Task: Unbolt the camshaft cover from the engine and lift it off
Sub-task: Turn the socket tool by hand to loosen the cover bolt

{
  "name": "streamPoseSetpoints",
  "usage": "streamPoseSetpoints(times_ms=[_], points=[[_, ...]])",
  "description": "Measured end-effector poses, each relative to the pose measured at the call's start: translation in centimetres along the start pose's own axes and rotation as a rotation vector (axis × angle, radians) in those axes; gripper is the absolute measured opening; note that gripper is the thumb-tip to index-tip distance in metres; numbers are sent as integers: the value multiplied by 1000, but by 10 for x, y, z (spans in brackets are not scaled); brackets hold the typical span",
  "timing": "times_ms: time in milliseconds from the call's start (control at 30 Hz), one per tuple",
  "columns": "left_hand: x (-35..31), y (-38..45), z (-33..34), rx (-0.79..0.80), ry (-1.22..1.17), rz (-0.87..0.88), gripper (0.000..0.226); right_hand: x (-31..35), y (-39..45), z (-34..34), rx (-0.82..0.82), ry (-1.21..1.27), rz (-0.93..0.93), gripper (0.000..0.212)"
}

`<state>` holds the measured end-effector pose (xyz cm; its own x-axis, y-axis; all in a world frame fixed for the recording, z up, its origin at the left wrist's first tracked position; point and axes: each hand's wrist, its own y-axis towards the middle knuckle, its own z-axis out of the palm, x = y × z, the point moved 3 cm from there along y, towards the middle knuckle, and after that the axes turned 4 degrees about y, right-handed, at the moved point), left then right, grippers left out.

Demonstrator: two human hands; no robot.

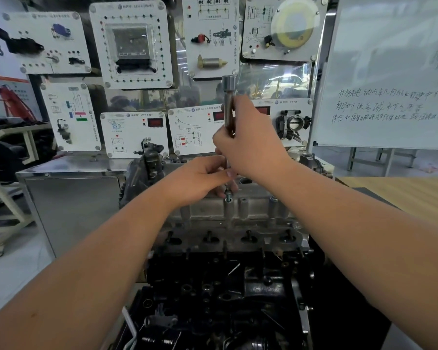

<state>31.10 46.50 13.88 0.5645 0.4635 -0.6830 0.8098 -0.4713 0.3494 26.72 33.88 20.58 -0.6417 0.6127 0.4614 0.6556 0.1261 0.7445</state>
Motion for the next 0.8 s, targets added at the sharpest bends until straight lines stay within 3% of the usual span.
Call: streamPoseSetpoints(times_ms=[100, 233, 400, 800], points=[[0, -1, 1, -25, -12, 6, 11, 0, -1, 0, -5, 28, -14, 23], [-2, 0, 1, -98, 137, -6, 26, -2, 3, 0, 25, 7, 10, 13], [-9, 0, 4, 55, 367, -60, 43, 4, 3, 0, 114, 26, 56, 16], [-16, 15, -7, 134, 372, -121, 27, -7, 2, -1, 118, 171, 151, 12]])
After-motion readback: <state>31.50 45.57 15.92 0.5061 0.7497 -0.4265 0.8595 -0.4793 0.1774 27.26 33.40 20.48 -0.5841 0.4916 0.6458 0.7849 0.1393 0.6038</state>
